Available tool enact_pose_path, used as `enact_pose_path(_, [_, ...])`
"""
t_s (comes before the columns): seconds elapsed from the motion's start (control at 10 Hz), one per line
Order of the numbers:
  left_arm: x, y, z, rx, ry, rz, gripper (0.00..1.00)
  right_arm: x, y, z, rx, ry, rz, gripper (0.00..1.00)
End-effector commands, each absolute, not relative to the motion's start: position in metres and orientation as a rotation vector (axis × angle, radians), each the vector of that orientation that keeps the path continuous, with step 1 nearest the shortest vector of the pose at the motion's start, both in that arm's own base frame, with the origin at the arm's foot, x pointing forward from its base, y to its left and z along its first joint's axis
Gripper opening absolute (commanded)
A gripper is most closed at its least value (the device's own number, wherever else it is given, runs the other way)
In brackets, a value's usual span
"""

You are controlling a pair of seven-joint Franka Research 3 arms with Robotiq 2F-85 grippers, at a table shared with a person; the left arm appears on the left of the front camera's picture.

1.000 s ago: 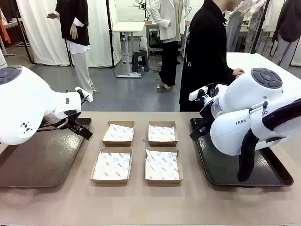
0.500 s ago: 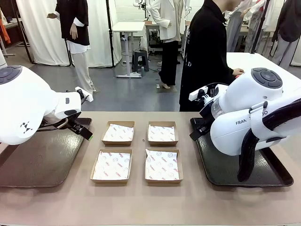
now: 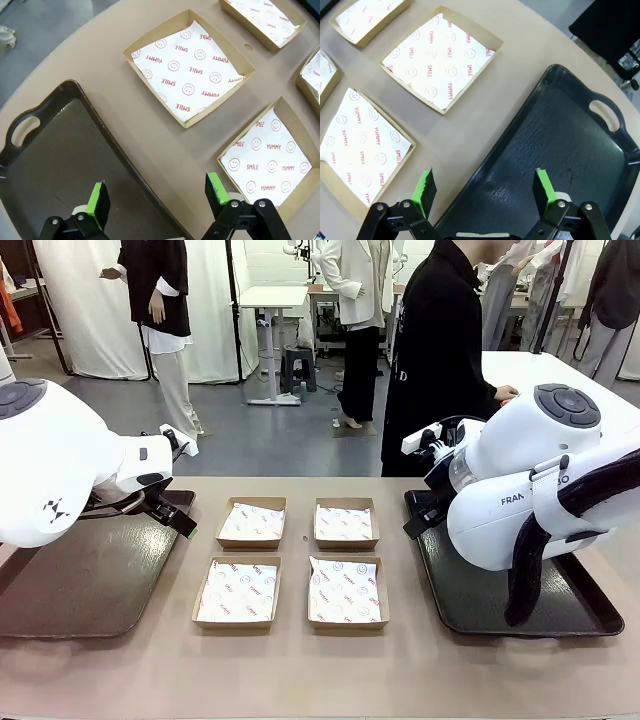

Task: Individually package the donuts and arrange them on the tray.
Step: Pick up one Paper togo box.

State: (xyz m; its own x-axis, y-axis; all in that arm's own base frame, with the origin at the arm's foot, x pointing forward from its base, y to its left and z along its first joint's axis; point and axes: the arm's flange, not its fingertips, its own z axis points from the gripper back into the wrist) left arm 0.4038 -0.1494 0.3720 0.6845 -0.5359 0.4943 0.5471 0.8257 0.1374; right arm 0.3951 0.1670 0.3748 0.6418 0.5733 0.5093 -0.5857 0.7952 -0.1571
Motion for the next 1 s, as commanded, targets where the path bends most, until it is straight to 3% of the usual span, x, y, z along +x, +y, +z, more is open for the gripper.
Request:
enact_pose_path(0.0, [0.404, -0.149, 0.372, -0.022, -0.547, -0.607, 1.0, 0.395, 0.167, 0.375, 0.023, -0.572, 0.66, 1.0])
enact_pose_path(0.4, [0.323, -0.086, 0.421, -0.001, -0.505, -0.621, 1.0, 0.303, 0.111, 0.405, -0.192, -0.493, 0.706, 1.0])
enact_pose_path(0.7, [0.261, -0.064, 0.429, -0.01, -0.245, -0.709, 1.0, 0.227, 0.081, 0.416, -0.294, -0.237, 0.789, 1.0])
enact_pose_path(0.9, [0.247, -0.061, 0.425, -0.022, -0.178, -0.719, 1.0, 0.206, 0.073, 0.414, -0.279, -0.208, 0.826, 1.0])
